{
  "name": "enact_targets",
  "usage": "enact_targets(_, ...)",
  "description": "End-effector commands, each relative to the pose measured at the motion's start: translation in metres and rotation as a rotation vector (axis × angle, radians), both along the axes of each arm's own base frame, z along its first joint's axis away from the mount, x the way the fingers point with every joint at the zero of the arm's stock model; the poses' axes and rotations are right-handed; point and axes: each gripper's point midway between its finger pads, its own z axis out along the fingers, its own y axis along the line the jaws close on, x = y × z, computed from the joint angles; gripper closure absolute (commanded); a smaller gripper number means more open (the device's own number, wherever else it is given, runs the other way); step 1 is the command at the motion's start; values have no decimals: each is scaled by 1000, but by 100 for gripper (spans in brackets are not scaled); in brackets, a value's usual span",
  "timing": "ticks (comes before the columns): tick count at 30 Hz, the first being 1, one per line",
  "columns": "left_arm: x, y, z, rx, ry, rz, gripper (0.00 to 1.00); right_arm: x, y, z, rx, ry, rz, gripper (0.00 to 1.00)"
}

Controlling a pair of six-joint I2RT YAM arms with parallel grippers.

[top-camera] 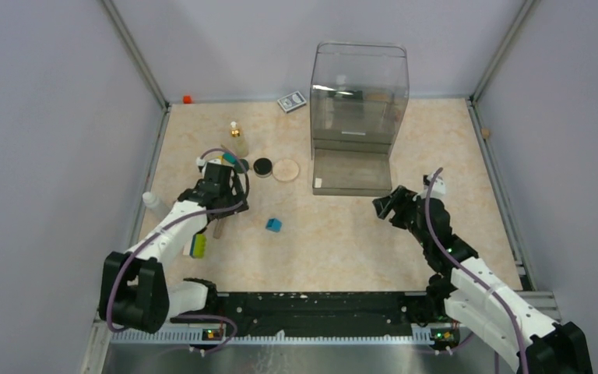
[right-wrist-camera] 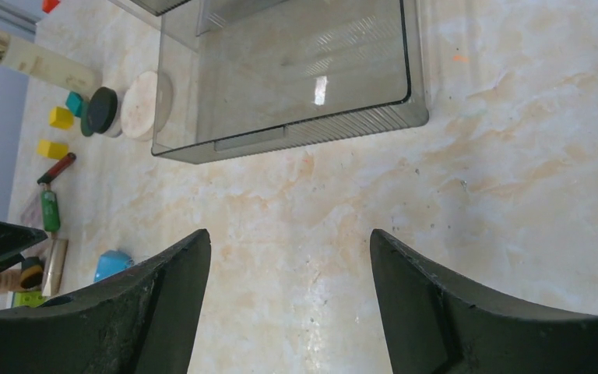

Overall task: Organize the makeup
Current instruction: Open the drawer in the storage box, then pick up the lipstick at the center of the board.

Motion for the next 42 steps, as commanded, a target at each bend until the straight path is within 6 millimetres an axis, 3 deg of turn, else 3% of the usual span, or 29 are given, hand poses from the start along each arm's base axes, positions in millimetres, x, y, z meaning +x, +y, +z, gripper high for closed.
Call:
enact_targets(1,6,12,-19,17,19,124,13,-4,1,-12,-27,35,27,26)
enact_targets(6,7,25,-30,60,26,187,13,0,10,-11,-15,33,60,26)
enact_targets(14,8,28,-39,64,32,196,13,1,13,-13,-13,43,74,26)
enact_targets(20,2,27,-48,47,50,198,17,0,12,-15,-18,53,72,26)
enact_targets(24,-6,15,-57,-23,69,181,21,0,12,-16,-16,56,73,26)
enact_targets(26,-11,9,-63,-49,96,171,30,-1,13,-17,-11,59,76,26)
enact_targets(31,-19,0,-74,-95,126,135,65,-2,16,-20,8,68,83,26)
enact_targets(35,-15,-18,-69,-153,107,63,91,-3,16,-20,12,72,83,26)
enact_targets(37,-9,-34,-59,-175,78,15,99,-3,16,-18,11,70,83,26)
enact_targets(39,3,-58,-39,-199,29,-41,100,-3,15,-16,7,71,82,26)
enact_targets(42,25,-110,0,-261,-74,-146,100,-4,12,-13,-2,62,72,26)
